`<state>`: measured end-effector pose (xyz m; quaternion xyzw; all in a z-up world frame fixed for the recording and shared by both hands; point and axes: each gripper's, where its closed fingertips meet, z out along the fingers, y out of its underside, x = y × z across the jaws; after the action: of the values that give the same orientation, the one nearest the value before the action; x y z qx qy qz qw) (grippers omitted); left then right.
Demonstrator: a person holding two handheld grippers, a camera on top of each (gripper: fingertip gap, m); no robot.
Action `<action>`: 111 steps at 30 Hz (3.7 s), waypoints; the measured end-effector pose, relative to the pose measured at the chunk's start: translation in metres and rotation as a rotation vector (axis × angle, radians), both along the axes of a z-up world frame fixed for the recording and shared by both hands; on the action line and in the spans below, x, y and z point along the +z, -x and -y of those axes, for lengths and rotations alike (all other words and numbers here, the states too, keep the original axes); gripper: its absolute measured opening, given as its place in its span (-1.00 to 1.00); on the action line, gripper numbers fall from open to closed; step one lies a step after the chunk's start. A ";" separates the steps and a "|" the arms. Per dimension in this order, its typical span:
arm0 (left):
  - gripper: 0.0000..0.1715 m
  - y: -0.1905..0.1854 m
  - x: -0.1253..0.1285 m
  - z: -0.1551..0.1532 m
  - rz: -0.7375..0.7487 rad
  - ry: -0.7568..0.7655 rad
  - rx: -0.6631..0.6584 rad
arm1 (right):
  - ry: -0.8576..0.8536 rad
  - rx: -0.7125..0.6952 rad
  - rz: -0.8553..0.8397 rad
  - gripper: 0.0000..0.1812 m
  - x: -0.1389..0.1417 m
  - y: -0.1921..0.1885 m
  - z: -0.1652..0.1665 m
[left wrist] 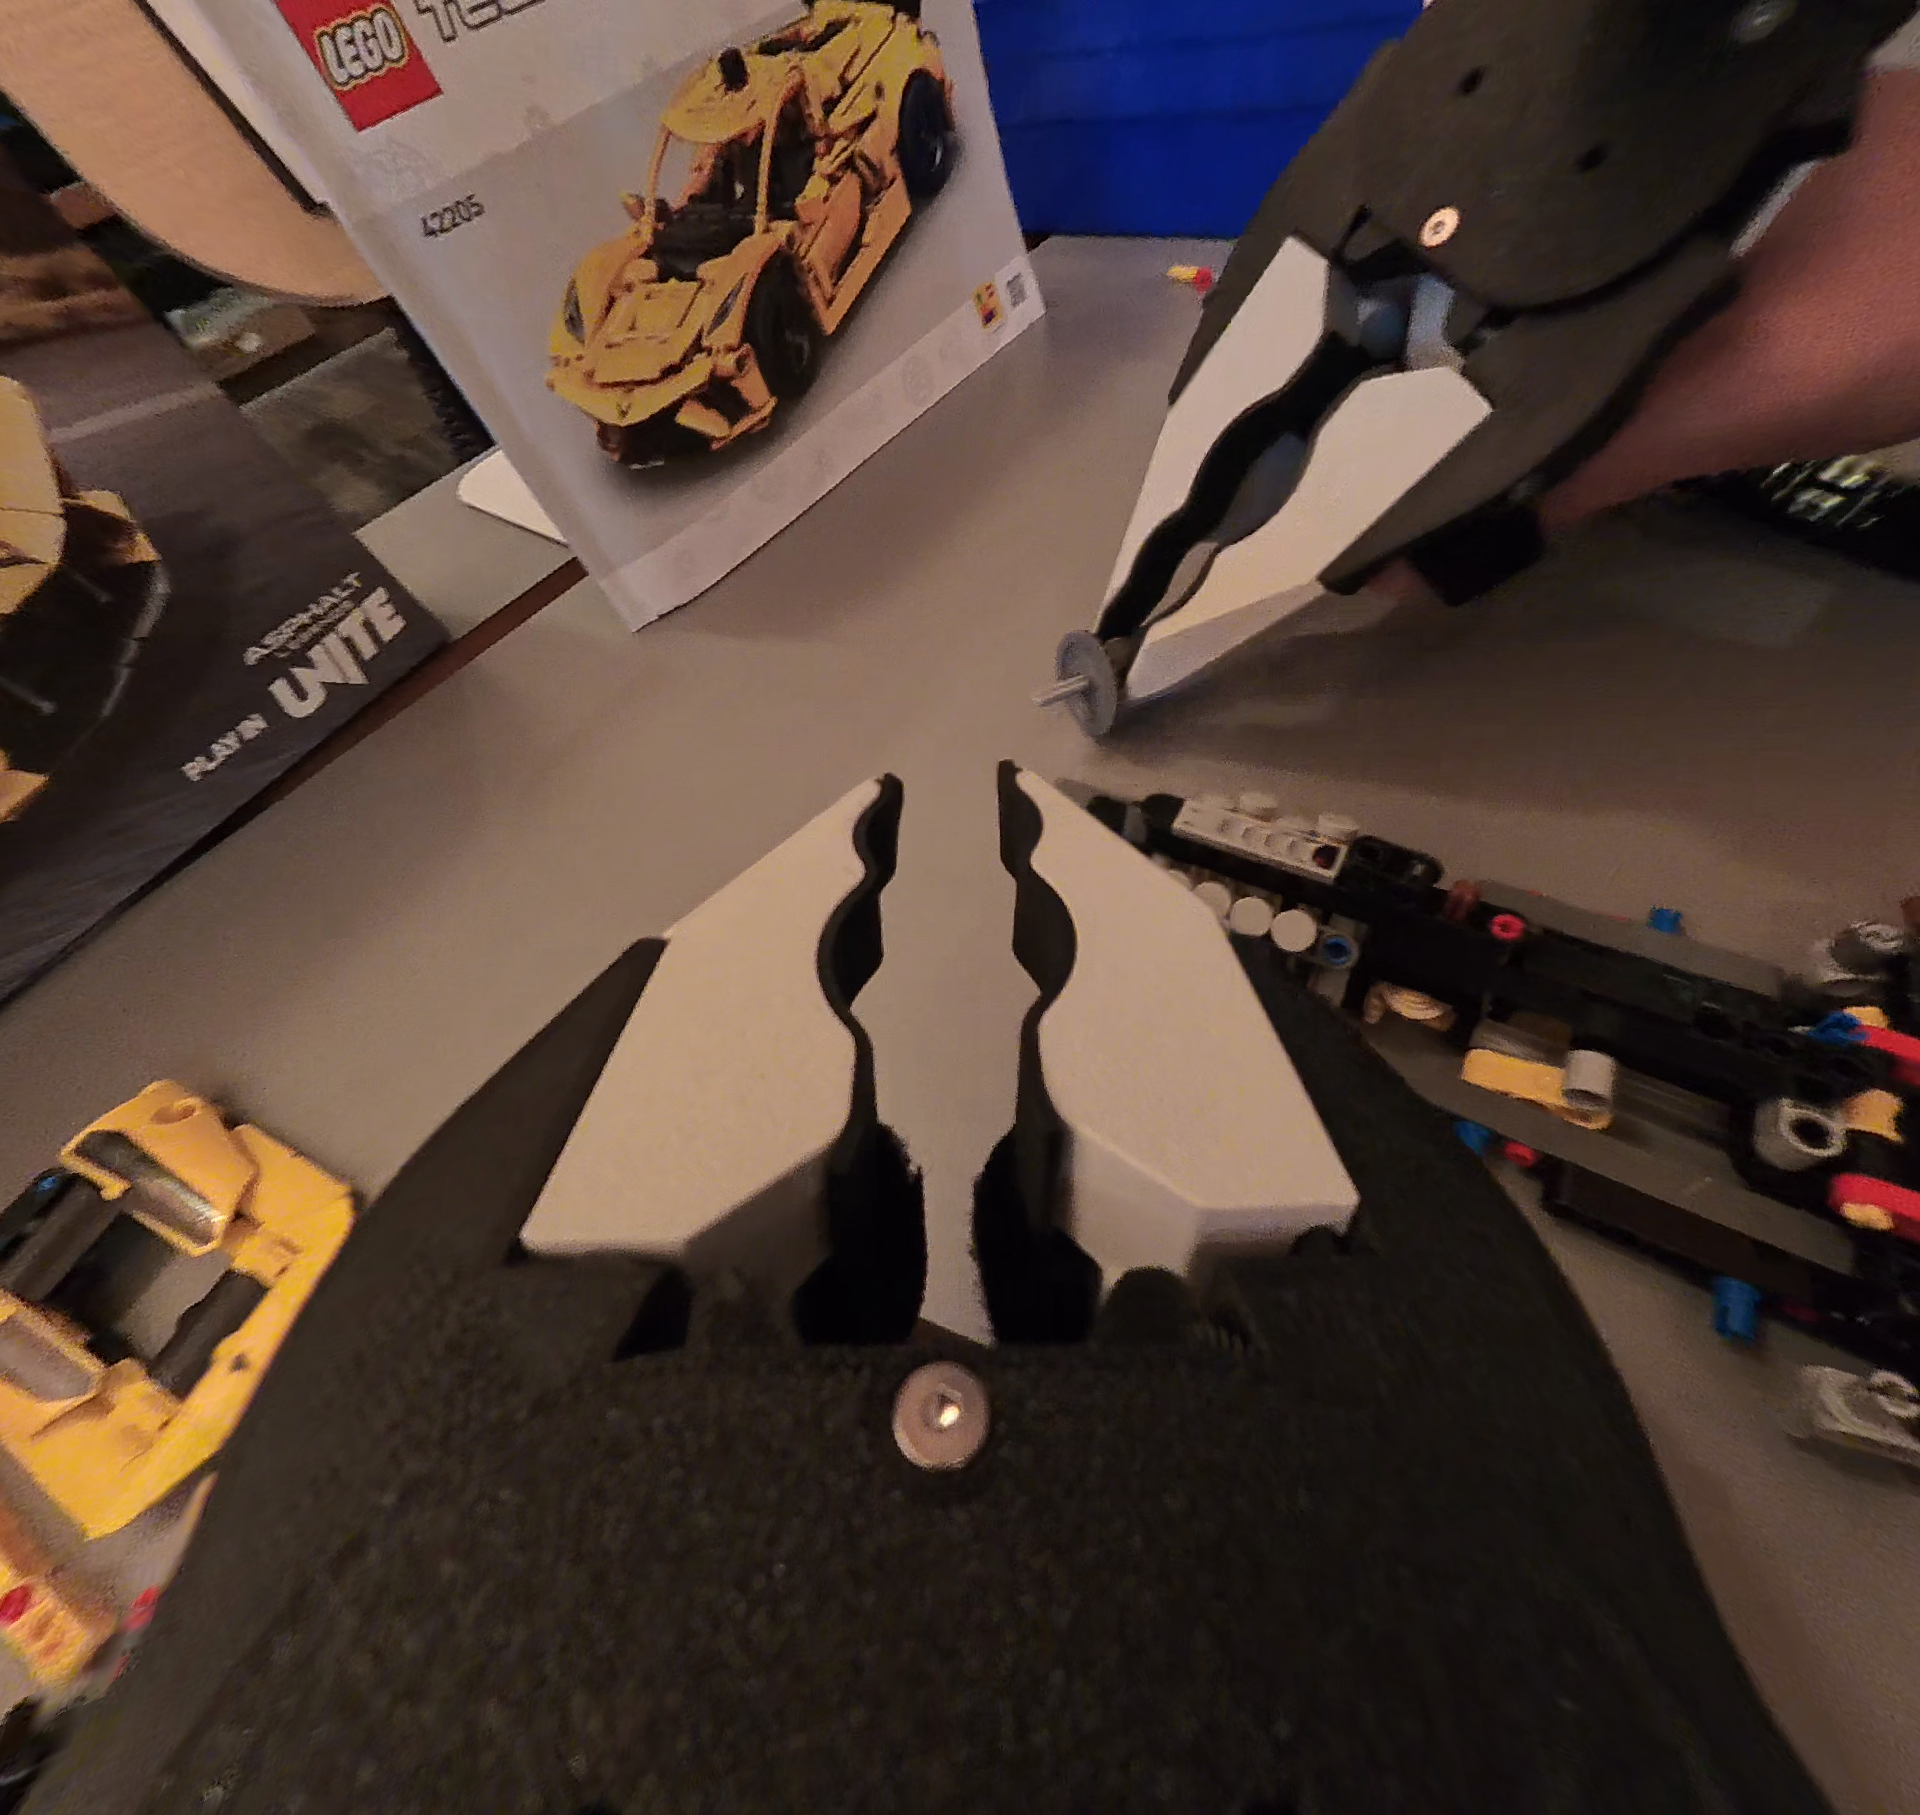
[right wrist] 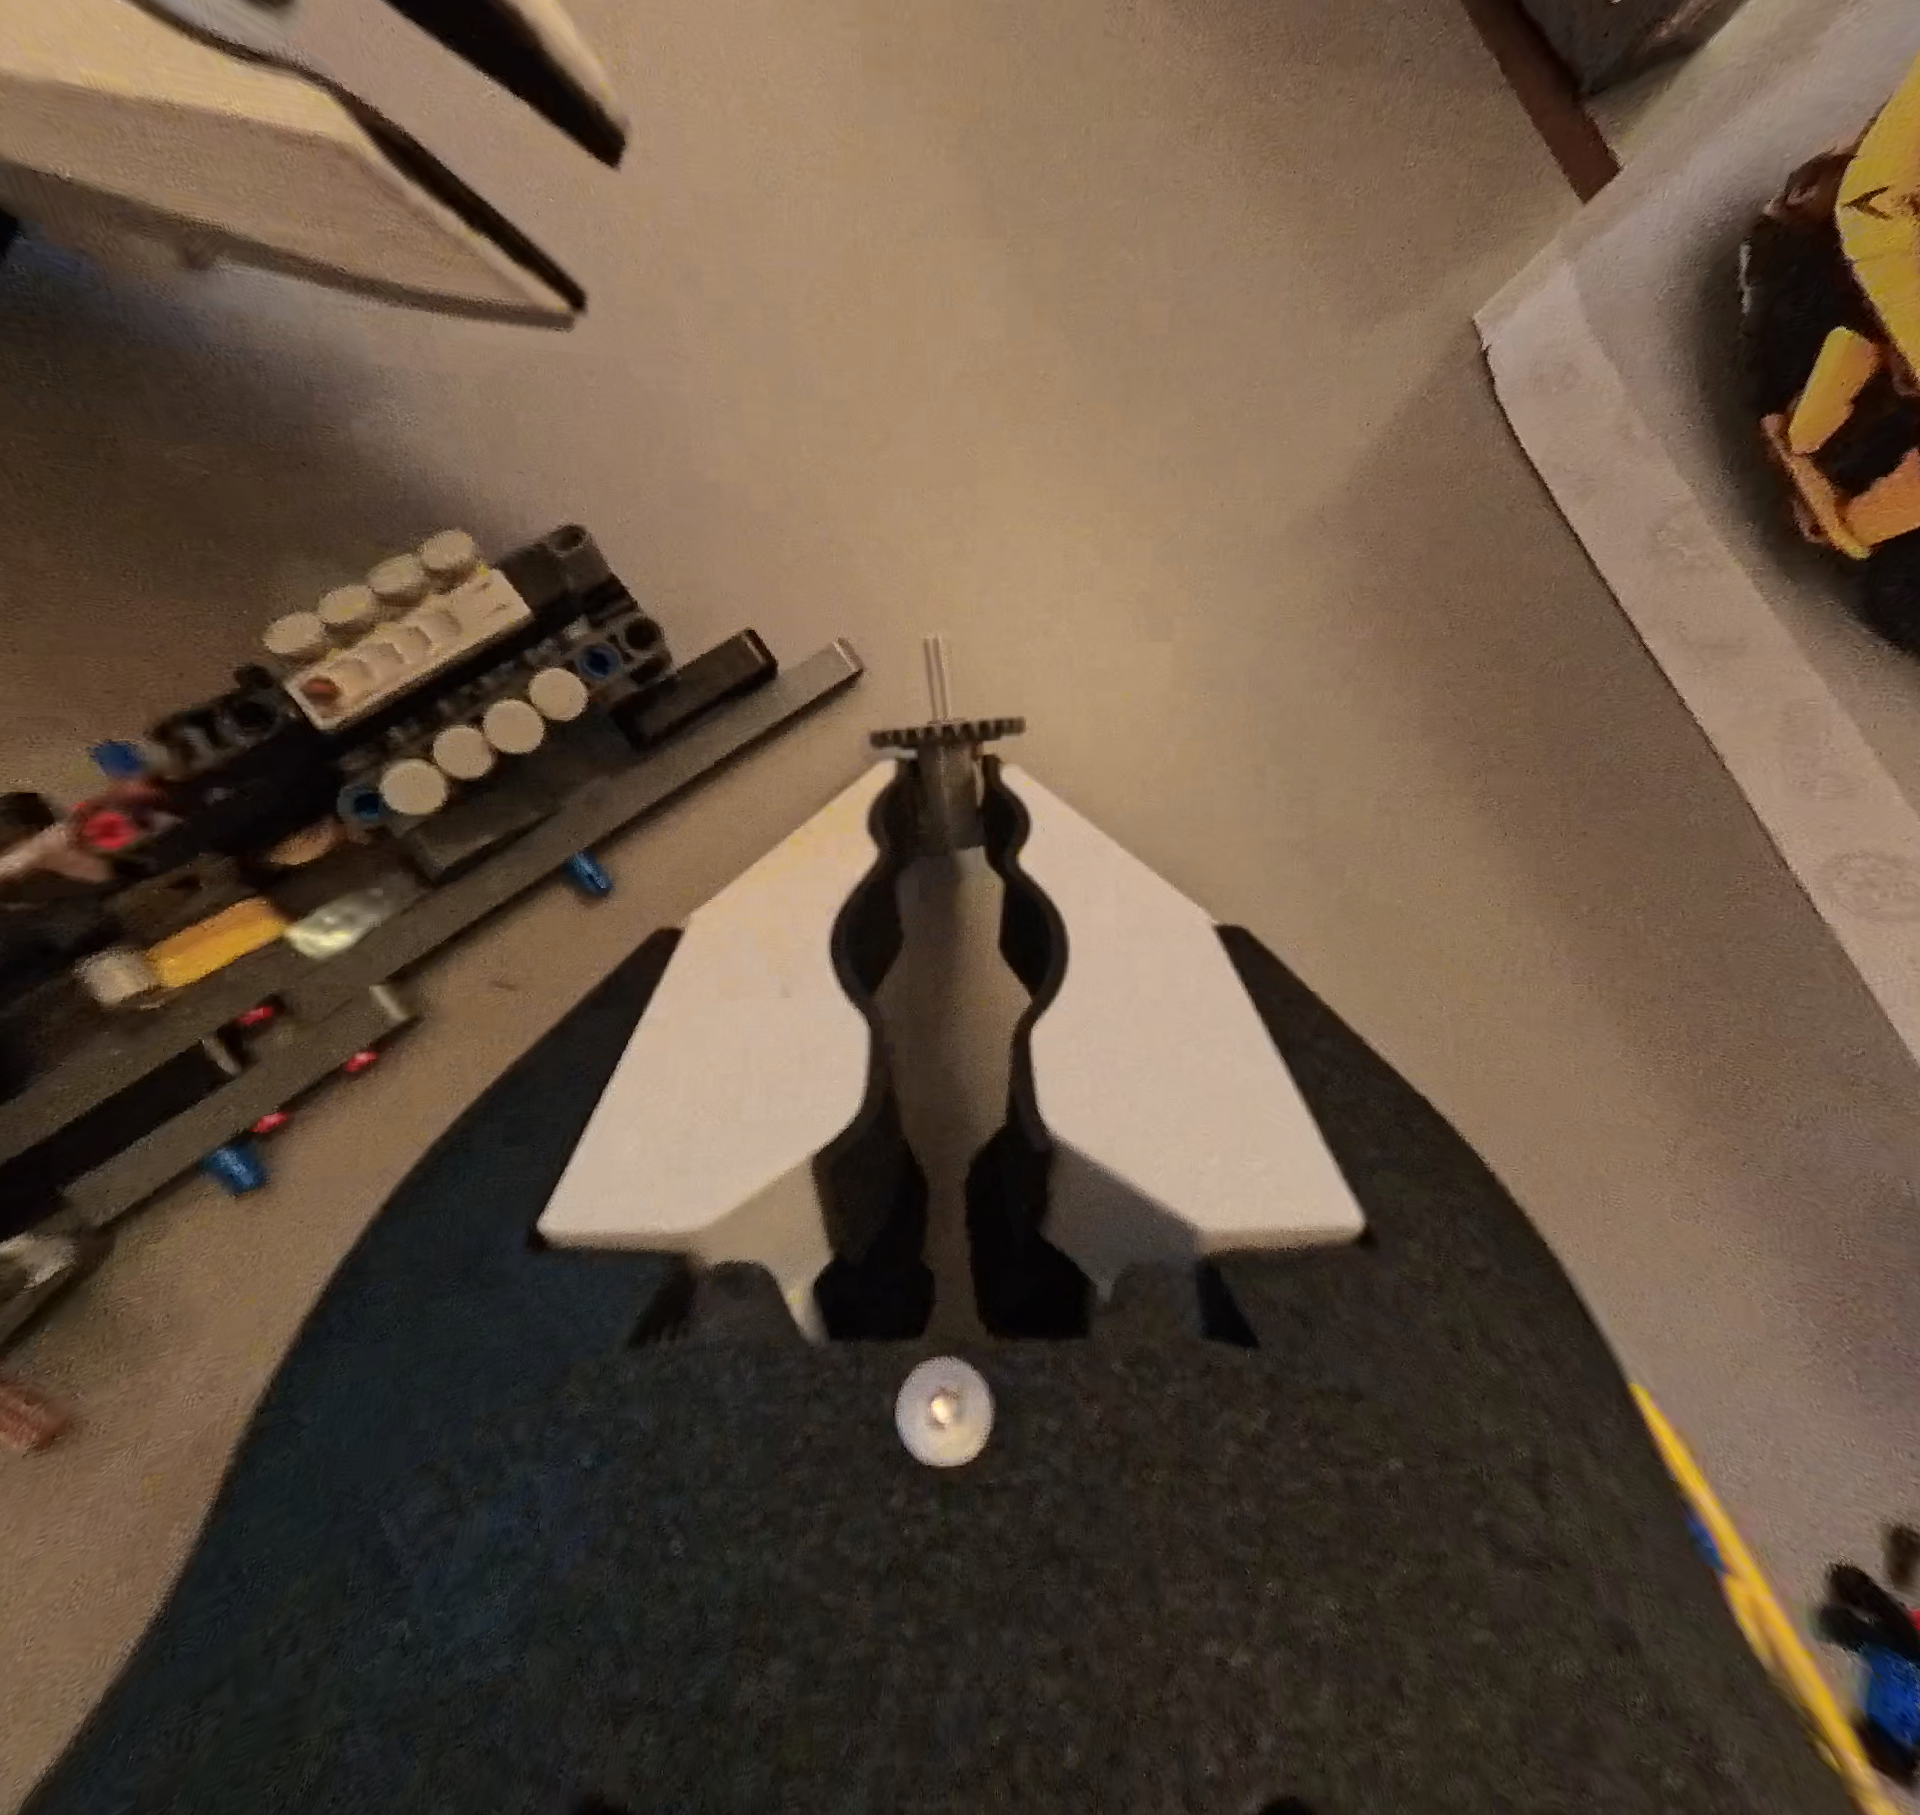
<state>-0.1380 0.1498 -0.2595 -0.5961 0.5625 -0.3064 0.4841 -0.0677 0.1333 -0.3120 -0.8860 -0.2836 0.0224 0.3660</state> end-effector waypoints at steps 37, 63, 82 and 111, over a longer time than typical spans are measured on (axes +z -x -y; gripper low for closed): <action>-0.95 0.022 0.065 0.007 0.390 0.522 -0.261 | -0.599 0.265 -0.104 -0.88 0.118 0.042 0.044; -0.53 0.007 0.063 0.045 0.290 0.557 -0.327 | -0.831 0.296 0.487 -0.88 0.114 0.054 0.032; -0.70 0.013 0.075 0.060 0.287 0.073 -0.340 | -1.019 0.226 0.506 -0.66 0.125 0.079 0.037; -0.70 0.015 0.064 0.070 0.261 -0.316 -0.398 | -0.297 0.165 -0.728 -0.75 0.106 0.081 0.036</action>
<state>-0.1534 0.0794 -0.1950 -0.3465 0.6421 -0.3780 0.5698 -0.1491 0.0973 -0.2059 -0.7318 -0.2057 0.3231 0.5637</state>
